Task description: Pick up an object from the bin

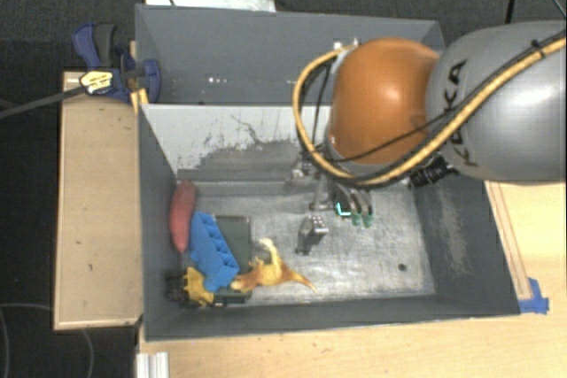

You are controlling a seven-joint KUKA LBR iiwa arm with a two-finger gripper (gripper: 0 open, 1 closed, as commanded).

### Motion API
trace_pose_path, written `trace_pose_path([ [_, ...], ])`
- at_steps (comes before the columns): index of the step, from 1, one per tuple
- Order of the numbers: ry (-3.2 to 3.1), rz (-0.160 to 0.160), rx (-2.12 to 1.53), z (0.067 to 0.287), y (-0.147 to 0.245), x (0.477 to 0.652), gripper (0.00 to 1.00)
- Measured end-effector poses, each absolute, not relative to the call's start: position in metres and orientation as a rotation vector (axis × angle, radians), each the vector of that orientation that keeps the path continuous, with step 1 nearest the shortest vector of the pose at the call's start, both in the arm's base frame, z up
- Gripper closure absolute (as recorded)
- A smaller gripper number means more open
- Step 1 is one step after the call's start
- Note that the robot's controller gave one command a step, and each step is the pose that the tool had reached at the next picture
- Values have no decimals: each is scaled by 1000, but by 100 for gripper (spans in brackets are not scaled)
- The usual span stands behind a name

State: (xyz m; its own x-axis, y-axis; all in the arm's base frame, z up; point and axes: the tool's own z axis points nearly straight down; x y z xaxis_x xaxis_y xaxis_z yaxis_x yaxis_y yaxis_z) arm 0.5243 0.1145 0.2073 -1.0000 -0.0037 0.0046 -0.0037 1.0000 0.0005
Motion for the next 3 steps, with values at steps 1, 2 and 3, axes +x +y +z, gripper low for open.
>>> trace_pose_path([
  [1,-3144,-2,1,211,114,526,0],
  [2,-3149,-2,89,159,146,498,0],
  [3,-3104,-4,483,132,152,505,0],
])
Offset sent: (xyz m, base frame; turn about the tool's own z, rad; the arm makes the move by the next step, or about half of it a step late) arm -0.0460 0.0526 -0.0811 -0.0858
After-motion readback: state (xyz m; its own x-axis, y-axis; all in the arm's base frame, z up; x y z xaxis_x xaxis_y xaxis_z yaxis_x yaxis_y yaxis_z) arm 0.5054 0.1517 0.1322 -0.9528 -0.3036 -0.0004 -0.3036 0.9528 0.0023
